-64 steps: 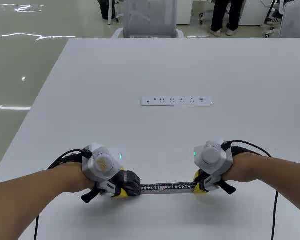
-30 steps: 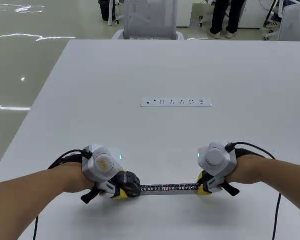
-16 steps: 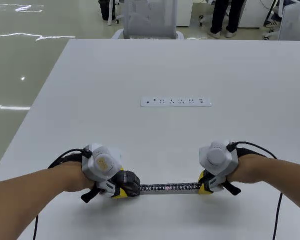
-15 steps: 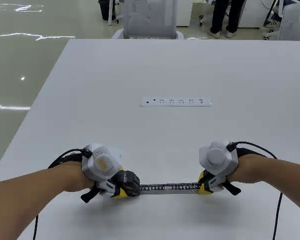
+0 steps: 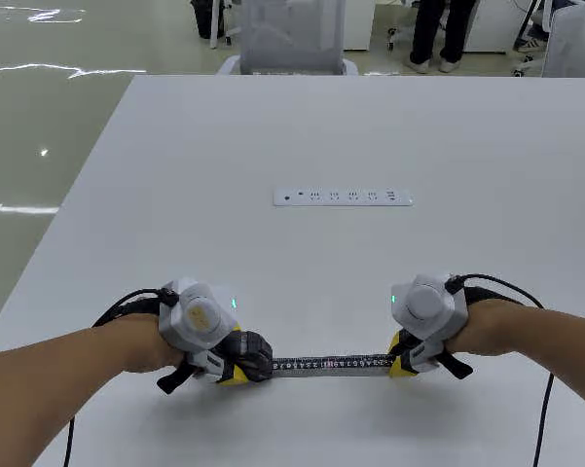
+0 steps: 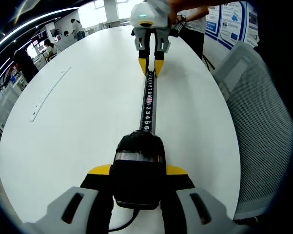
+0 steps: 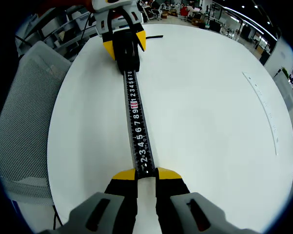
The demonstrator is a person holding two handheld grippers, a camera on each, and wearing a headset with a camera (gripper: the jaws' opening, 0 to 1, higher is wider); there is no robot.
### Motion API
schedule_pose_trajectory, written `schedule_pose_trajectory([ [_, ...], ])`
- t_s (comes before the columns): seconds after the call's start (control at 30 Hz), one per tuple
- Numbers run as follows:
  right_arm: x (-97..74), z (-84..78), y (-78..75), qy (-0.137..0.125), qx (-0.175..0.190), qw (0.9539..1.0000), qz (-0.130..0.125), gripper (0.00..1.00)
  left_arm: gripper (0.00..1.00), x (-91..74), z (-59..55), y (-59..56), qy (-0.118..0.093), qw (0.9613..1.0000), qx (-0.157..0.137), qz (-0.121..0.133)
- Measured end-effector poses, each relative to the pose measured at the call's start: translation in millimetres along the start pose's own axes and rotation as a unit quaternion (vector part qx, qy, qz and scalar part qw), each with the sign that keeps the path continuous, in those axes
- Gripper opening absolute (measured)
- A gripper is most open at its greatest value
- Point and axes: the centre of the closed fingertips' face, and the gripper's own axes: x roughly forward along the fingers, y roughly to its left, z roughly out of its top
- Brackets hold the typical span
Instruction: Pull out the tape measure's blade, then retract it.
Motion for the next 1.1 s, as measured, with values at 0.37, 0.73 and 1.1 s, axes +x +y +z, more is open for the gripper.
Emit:
schedule_pose_trajectory([
  [0.37, -1.9, -3.7, -0.5, 0.001, 0.003, 1.0000, 0.000, 0.12, 0.33, 0.0, -0.4, -0.1, 0.000, 1.0000, -0.001, 0.001],
  [0.73, -5.0, -9.6, -0.5, 0.002, 0.008, 1.0000, -0.003, 0.12, 0.33, -0.1, -0.2, -1.0, 0.000, 1.0000, -0.001, 0.001],
  [1.1, -5.9, -13.1, -1.3, 0.003, 0.007, 1.0000, -0.004, 0.12, 0.33, 0.1, -0.4, -0.6, 0.000, 1.0000, -0.001, 0.002],
])
